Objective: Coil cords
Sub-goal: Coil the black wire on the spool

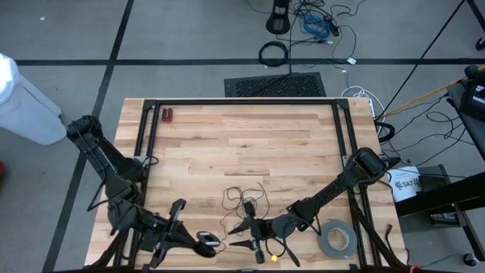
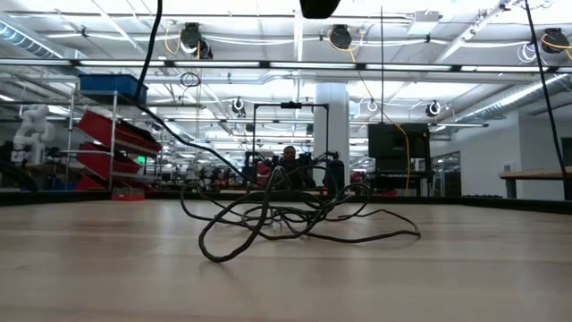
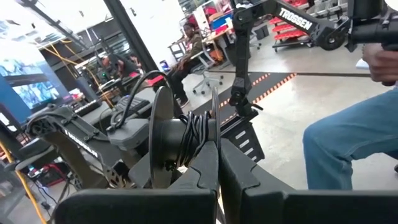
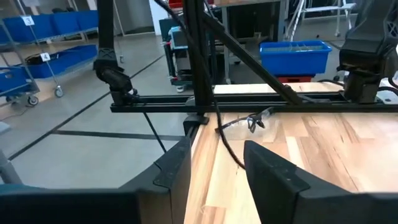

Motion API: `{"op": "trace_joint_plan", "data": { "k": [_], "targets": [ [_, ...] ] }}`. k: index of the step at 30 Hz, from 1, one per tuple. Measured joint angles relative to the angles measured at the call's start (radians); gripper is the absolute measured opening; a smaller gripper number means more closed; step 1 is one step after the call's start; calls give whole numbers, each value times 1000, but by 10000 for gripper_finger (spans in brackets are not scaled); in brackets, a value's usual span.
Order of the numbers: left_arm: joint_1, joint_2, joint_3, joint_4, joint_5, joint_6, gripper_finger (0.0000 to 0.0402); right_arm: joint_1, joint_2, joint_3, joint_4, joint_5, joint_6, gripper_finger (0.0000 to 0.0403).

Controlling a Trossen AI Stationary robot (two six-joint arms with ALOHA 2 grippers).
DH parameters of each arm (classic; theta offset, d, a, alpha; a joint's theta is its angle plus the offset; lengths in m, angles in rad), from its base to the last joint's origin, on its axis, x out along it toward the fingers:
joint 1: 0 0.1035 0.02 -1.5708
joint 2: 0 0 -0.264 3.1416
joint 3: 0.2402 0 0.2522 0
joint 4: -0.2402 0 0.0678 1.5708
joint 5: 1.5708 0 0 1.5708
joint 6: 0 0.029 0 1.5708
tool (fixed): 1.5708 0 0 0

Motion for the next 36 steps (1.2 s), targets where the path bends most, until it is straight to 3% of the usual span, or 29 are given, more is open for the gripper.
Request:
{"op": "trace_joint_plan", "data": {
  "k": [5,11,20,27,32,36],
  "targets": [
    [0,0,0,0,0,8,0,-37,53,0,124,-55,-17,121],
    [0,0,0,-1,4,9,0,-41,67,0,148,-104,-16,98],
    [0,0,0,-3,27,27,0,-47,71,0,155,-106,-16,7],
    [0,1,0,-1,78,26,0,-60,71,0,155,-109,-29,1],
    [0,17,0,5,98,25,0,-93,65,66,73,-157,-54,1],
    [4,37,0,25,146,26,0,-118,62,167,-115,-158,-84,0]
  ]
}}
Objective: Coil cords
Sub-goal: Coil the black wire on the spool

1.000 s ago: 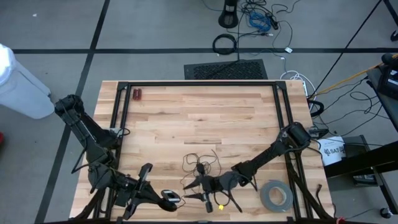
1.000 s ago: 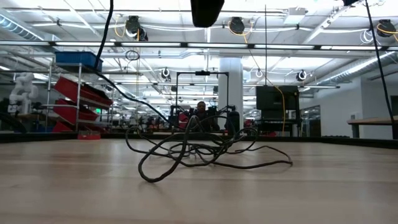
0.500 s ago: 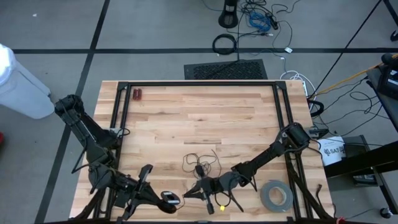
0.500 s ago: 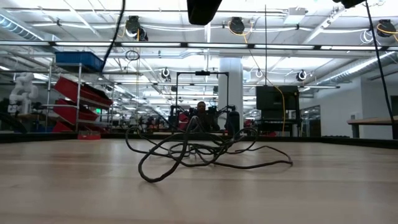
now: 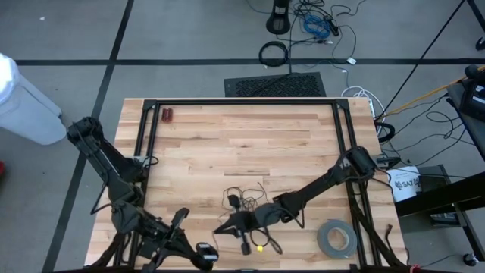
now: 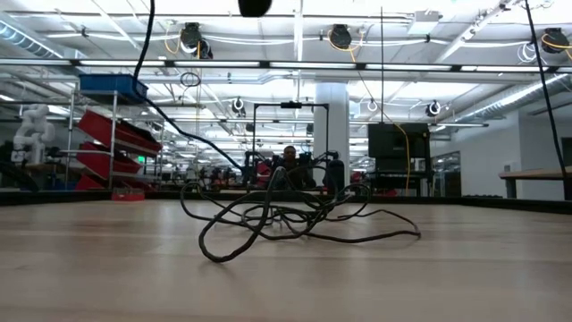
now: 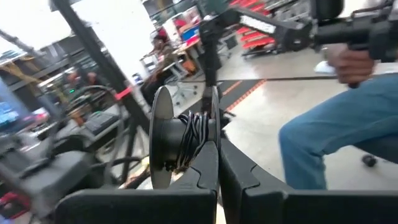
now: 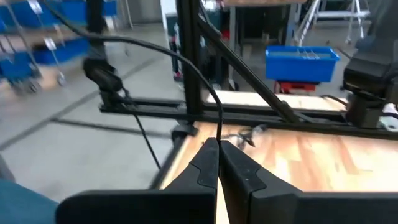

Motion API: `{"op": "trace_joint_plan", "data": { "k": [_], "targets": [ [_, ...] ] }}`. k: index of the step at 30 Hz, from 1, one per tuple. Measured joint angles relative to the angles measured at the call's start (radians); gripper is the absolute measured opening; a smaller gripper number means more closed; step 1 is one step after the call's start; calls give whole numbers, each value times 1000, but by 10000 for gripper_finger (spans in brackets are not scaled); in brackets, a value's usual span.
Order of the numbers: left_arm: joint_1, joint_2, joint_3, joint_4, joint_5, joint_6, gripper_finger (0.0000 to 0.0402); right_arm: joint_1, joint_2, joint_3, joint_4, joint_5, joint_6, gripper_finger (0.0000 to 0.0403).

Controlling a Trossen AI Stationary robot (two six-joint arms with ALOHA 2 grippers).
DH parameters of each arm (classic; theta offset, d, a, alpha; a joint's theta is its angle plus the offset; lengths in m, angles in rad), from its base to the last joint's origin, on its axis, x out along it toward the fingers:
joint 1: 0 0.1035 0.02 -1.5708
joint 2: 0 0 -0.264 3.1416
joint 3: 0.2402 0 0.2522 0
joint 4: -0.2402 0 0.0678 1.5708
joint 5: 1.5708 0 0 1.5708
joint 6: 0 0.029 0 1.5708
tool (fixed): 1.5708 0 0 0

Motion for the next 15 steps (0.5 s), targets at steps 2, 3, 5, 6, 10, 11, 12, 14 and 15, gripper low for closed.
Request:
{"op": "trace_joint_plan", "data": {
  "k": [2,3,5,6,10,11,12,14,15],
  "targets": [
    [4,7,0,10,53,0,0,-12,0,53,-94,0,-12,0],
    [5,7,0,12,77,0,0,-18,0,78,-133,2,-17,0],
    [9,10,0,21,129,-8,0,-29,-1,118,-192,13,-23,0],
    [11,11,0,24,148,-19,0,-32,-2,133,-211,26,-23,0],
    [12,19,0,24,197,-54,0,-34,-8,172,-236,50,-43,0],
    [12,23,0,23,199,-58,0,-34,-9,184,-238,51,-46,0],
    [12,28,0,24,200,-68,0,-34,-9,199,-244,53,-49,0],
    [15,43,0,20,206,-80,0,-33,-9,231,-269,56,-62,0],
    [16,50,0,19,207,-88,0,-31,-9,245,-284,58,-68,0]
  ]
}}
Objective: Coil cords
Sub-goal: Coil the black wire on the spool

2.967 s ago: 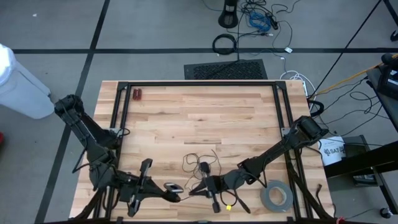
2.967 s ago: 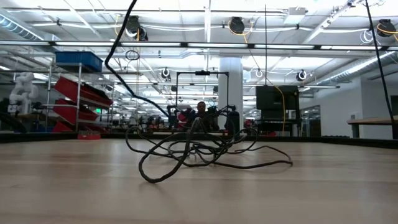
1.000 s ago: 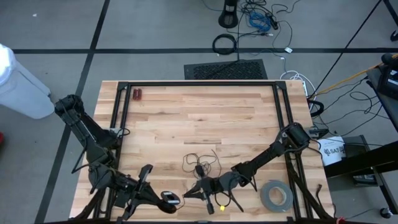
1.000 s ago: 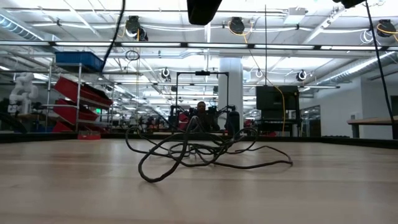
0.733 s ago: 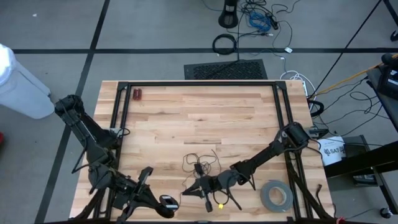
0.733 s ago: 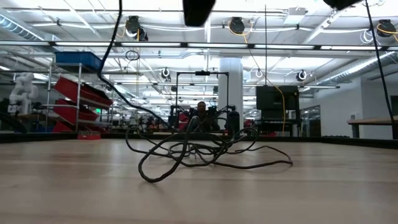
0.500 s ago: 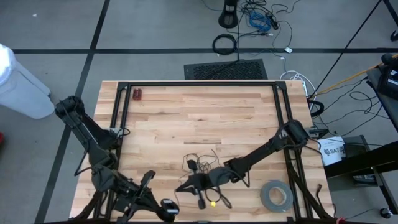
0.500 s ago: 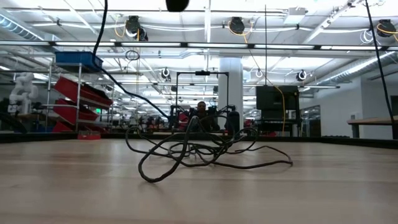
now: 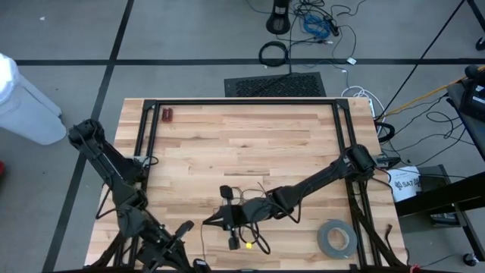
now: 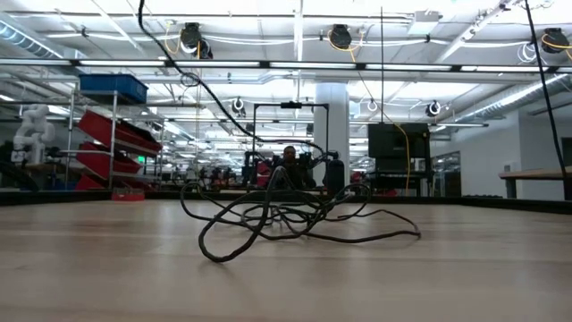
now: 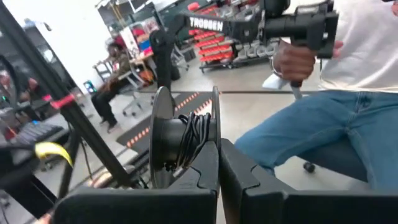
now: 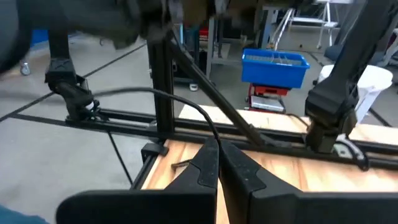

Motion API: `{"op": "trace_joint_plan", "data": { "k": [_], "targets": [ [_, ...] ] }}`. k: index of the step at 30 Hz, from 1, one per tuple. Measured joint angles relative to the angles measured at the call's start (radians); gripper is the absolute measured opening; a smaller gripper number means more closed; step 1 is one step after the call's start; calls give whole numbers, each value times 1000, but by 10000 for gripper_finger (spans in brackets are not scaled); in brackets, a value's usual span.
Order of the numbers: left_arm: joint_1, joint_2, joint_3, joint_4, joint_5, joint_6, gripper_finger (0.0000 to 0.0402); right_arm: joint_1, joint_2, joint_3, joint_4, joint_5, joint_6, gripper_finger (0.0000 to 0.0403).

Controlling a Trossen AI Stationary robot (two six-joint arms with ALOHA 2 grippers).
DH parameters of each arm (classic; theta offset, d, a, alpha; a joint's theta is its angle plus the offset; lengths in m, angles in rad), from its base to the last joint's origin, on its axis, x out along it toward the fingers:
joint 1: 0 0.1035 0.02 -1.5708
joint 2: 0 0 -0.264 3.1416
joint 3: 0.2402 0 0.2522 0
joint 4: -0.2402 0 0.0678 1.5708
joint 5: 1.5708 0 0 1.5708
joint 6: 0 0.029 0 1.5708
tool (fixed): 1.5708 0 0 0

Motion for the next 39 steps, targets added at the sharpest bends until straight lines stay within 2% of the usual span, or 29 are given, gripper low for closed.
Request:
{"op": "trace_joint_plan", "data": {
  "k": [8,11,17,29,39],
  "targets": [
    [1,16,0,-44,11,-119,0,40,-1,131,-163,60,-52,0],
    [1,16,0,-80,10,-161,0,65,0,171,-218,123,-81,0],
    [1,16,0,-134,-54,-201,0,99,-1,241,-284,135,-100,0],
    [58,16,0,-121,-35,-220,0,111,0,249,-280,204,-104,0],
    [107,16,0,-100,-14,-190,0,107,0,249,-288,206,-104,0]
  ]
}}
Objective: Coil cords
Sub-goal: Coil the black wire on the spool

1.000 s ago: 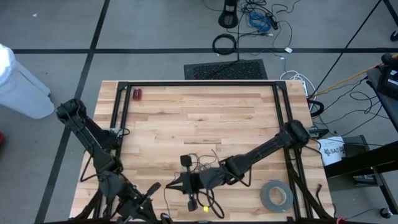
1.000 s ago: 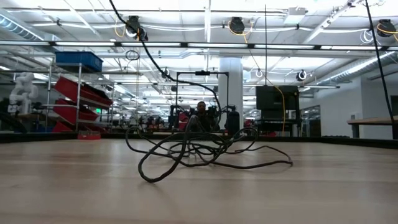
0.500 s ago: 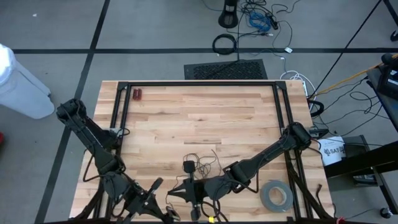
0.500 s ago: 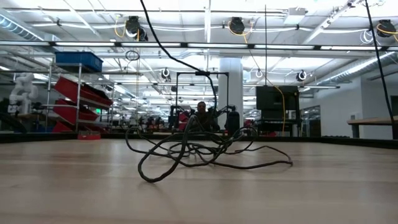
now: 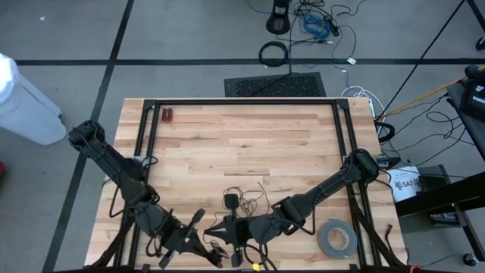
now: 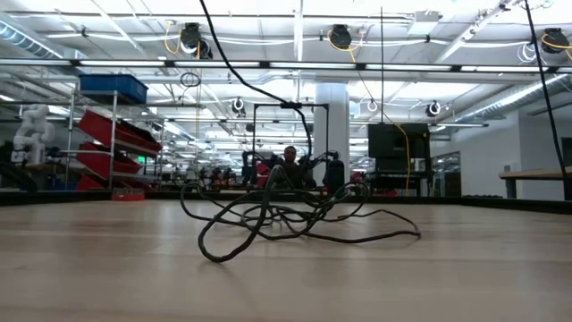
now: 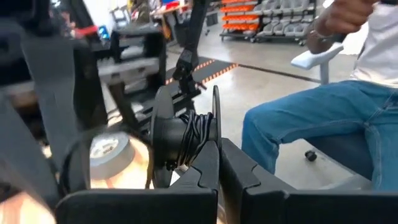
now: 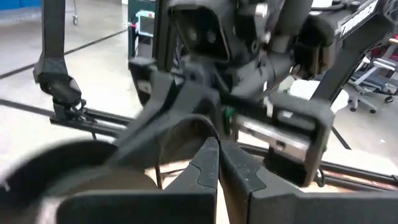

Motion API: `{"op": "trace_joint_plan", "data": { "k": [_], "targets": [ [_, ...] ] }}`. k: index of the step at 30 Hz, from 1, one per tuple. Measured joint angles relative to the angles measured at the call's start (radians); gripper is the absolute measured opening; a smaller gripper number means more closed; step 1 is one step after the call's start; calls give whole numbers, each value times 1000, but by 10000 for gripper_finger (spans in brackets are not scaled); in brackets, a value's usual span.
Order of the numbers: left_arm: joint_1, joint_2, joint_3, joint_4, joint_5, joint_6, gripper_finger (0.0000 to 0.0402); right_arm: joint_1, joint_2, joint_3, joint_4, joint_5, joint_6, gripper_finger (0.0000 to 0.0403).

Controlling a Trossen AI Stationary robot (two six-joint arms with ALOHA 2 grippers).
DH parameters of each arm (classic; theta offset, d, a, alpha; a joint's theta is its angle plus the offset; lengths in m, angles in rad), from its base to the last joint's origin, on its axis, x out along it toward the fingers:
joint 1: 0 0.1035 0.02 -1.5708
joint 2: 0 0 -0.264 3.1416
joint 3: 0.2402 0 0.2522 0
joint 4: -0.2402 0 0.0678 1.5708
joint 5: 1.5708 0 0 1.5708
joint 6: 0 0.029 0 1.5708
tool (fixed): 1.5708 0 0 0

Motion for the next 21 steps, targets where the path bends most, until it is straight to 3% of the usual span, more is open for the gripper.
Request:
{"op": "trace_joint_plan", "data": {
  "k": [11,21],
  "targets": [
    [4,0,0,60,33,92,0,-4,0,0,-30,-4,-32,0],
    [5,0,0,-28,-23,-7,0,14,0,39,-49,3,-57,0]
  ]
}}
